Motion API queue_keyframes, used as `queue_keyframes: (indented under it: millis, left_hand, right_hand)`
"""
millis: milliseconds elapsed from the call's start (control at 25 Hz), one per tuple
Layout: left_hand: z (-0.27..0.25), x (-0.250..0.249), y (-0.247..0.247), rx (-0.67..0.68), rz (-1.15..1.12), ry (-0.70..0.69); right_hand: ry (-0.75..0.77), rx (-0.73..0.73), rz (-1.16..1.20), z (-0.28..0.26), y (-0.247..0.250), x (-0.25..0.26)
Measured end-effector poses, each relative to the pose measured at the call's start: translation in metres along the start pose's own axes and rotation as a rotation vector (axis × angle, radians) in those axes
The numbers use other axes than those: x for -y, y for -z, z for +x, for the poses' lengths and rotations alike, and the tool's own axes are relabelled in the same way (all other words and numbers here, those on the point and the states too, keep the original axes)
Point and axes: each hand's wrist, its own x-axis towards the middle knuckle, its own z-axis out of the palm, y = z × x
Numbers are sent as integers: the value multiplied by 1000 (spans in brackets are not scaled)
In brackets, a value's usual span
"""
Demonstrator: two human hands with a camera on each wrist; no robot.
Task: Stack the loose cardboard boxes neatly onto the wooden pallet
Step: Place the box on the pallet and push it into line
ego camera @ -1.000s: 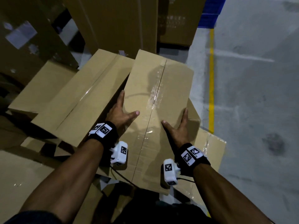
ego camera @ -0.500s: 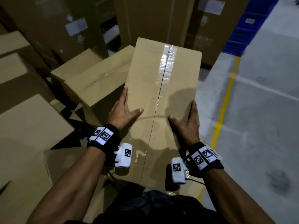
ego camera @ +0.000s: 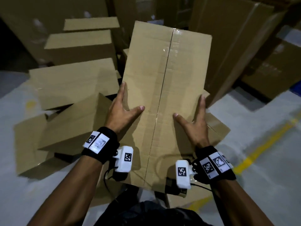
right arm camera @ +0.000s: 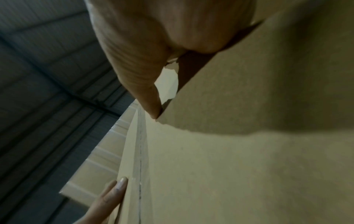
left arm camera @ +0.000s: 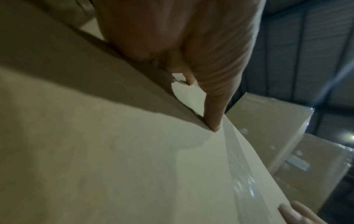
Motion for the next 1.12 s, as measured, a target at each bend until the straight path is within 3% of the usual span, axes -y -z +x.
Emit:
queue_keyframes:
  millis: [400,600,800,1120]
  left_hand:
    - [-134,26,171,-447,54,92]
    - [-242,82,296,-621,118,172]
    - [-357,138,413,-756,173,294]
    - [-529,212,538,-1090,112,528]
  right_hand:
    - [221,415,17,-99,-111,86]
    - [314,589,34,-215,-213,117]
    - [297,792,22,-347,-316,138]
    - [386,1165,15,-518,-463,168]
